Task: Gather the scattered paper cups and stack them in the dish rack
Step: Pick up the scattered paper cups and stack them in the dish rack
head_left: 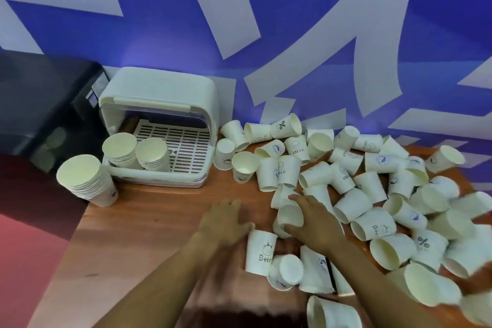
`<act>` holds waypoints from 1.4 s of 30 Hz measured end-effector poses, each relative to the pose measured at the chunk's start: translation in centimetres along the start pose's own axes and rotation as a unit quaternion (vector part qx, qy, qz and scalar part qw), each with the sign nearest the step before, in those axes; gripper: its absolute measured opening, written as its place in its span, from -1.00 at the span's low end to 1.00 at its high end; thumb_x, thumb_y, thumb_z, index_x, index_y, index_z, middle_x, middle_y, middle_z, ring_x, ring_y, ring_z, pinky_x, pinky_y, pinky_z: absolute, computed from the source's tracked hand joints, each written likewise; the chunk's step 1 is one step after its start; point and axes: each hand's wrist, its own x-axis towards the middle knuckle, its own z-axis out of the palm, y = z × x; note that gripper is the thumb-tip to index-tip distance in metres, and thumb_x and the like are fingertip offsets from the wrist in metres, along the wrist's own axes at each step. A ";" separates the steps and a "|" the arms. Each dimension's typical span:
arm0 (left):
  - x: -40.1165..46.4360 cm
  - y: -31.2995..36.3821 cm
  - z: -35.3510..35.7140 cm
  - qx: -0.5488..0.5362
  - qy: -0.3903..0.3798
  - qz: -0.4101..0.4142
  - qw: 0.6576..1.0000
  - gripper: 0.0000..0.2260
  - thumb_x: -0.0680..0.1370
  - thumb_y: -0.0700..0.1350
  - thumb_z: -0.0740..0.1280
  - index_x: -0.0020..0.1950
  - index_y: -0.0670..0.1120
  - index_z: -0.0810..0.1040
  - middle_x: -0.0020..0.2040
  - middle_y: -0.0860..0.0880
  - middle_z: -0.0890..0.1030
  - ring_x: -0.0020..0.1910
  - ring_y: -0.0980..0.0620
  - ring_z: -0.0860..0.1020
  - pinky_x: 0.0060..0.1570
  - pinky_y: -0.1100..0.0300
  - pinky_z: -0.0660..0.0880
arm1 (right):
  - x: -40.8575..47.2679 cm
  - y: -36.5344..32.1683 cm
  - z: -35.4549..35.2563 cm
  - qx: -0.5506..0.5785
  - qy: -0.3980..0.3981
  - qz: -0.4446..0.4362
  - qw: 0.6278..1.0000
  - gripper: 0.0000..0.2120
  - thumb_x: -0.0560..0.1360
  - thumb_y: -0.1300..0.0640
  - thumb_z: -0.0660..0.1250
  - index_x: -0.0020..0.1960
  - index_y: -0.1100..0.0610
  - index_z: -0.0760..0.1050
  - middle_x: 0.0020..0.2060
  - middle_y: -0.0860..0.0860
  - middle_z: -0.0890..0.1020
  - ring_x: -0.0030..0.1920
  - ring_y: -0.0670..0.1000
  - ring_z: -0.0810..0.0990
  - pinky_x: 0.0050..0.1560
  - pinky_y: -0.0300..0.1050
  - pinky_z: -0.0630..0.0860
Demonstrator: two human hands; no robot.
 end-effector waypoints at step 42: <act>-7.3 -7.8 -11.3 -0.142 0.195 0.017 0.970 -0.27 0.41 0.01 0.45 0.49 0.00 0.18 0.32 -0.07 0.21 0.27 -0.10 0.41 0.22 0.11 0.35 | -0.7 -13.1 -0.8 0.039 0.119 -0.059 0.990 -0.39 0.41 -0.15 0.32 0.41 -0.09 0.23 0.12 -0.05 0.58 0.10 0.04 0.55 -0.09 -0.12 0.42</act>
